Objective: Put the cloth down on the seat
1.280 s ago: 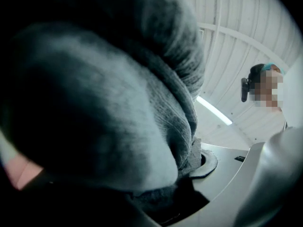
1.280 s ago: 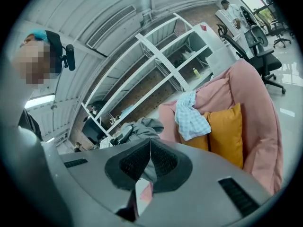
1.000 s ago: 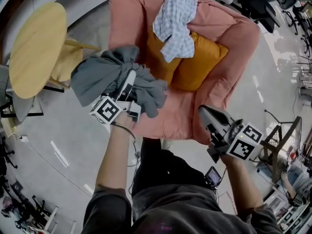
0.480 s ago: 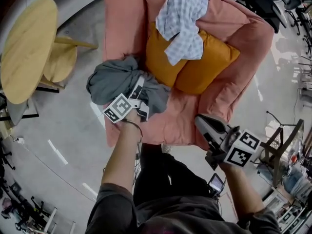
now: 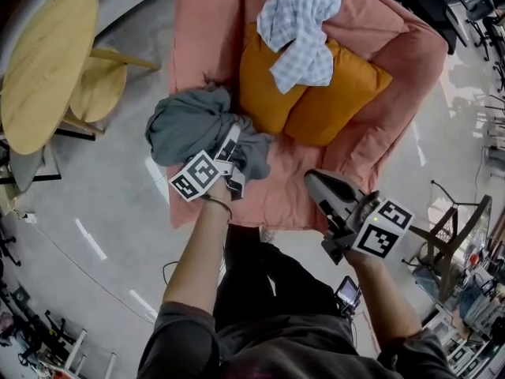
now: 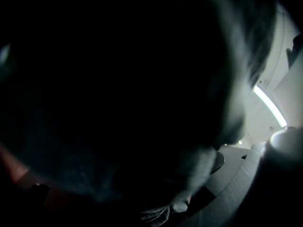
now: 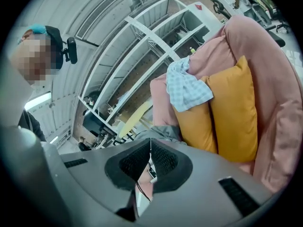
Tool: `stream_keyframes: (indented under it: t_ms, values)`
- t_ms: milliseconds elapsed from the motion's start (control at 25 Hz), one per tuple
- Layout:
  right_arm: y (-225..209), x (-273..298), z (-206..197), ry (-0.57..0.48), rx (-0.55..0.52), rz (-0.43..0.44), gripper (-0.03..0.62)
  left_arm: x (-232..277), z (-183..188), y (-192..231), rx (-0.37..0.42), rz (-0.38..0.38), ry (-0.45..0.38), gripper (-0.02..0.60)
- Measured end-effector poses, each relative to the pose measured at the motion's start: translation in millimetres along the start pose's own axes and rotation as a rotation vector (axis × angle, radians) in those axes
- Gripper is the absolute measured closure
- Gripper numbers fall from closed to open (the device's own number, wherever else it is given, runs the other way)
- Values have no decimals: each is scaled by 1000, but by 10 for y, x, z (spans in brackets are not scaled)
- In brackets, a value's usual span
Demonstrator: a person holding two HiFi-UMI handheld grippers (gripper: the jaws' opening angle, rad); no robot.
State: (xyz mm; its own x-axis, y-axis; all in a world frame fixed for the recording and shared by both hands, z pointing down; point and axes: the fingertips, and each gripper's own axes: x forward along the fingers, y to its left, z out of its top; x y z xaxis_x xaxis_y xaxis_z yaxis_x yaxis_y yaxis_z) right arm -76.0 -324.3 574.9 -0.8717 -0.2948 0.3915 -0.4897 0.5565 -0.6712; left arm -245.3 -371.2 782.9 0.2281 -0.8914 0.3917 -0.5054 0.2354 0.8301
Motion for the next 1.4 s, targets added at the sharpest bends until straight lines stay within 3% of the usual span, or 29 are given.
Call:
stream_keyframes:
  t_ms: [280,560,680,840,1040,1400]
  values:
    - [66,-1,5,3,-9,14,579,-150,-101,66,4,112,-13,135]
    - [22,-21,-27,4,-1,4,579,-320,-329,207,-97,217,-1,135]
    - [46,-37,-32,3,-2,5,579,-320,-262,159,-111,196,-4,137]
    - [23,-38,-38,2,-2,-2,579,-163,-67,26,-126,106,-8,137]
    - [15,-51,-66,6,-4,-1,579,-95,-150,162,-149,151,50,137]
    - [217,-187,-208,4,-32,36,579,-572,-427,123,-175,188,16,137]
